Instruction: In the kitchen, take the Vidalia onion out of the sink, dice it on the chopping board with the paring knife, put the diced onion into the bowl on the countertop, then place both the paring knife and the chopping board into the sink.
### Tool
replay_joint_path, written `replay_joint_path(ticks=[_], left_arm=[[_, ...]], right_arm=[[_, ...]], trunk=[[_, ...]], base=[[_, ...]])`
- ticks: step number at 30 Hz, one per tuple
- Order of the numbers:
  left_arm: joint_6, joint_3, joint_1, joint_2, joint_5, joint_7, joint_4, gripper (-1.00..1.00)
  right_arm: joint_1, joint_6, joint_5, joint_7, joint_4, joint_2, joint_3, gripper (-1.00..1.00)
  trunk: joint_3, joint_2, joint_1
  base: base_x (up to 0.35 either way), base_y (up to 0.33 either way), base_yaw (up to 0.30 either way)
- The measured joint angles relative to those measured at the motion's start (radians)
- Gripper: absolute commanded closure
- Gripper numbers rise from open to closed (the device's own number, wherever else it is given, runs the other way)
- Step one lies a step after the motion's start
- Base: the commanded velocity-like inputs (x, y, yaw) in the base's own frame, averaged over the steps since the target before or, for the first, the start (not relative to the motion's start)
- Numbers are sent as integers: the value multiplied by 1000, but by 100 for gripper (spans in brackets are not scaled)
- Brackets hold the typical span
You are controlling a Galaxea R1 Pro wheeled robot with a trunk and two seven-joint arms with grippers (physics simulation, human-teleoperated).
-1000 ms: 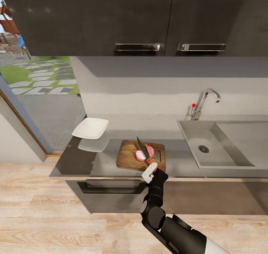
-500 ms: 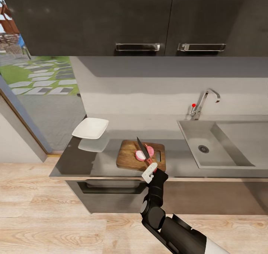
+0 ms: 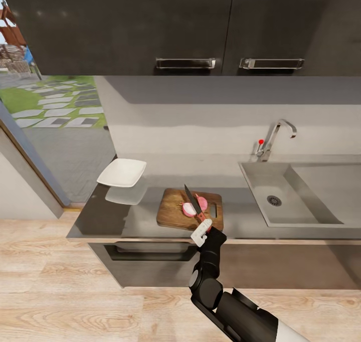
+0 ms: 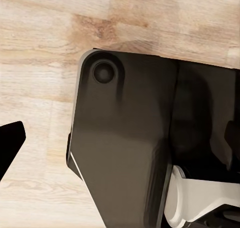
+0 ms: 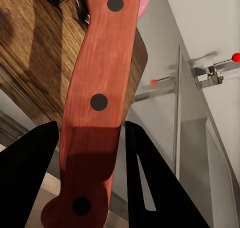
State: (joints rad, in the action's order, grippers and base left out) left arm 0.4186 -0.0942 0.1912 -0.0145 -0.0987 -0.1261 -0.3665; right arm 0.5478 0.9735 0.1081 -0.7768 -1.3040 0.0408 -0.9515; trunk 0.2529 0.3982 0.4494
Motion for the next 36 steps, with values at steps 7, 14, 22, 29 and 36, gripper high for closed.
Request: replay_joint_path(ticks=[7,14,22,29,36], left_arm=[[0,0,0,0,0,0,0,-100],[0,0,0,0,0,0,0,-100],[0,0,0,0,0,0,0,-100],[0,0,0,0,0,0,0,-100],[0,0,0,0,1,0,0,-100]], right_arm=[[0,0,0,0,0,0,0,100],[0,0,0,0,0,0,0,100],[0,0,0,1,12,0,0,100],[0,0,0,1,15,0,0,100],[0,0,0,3,35,0,0,100]], trunk=[[0,0,0],[0,0,0],[0,0,0],[0,0,0],[0,0,0]], base=[[0,0,0],[0,0,0],[0,0,0],[0,0,0],[0,0,0]])
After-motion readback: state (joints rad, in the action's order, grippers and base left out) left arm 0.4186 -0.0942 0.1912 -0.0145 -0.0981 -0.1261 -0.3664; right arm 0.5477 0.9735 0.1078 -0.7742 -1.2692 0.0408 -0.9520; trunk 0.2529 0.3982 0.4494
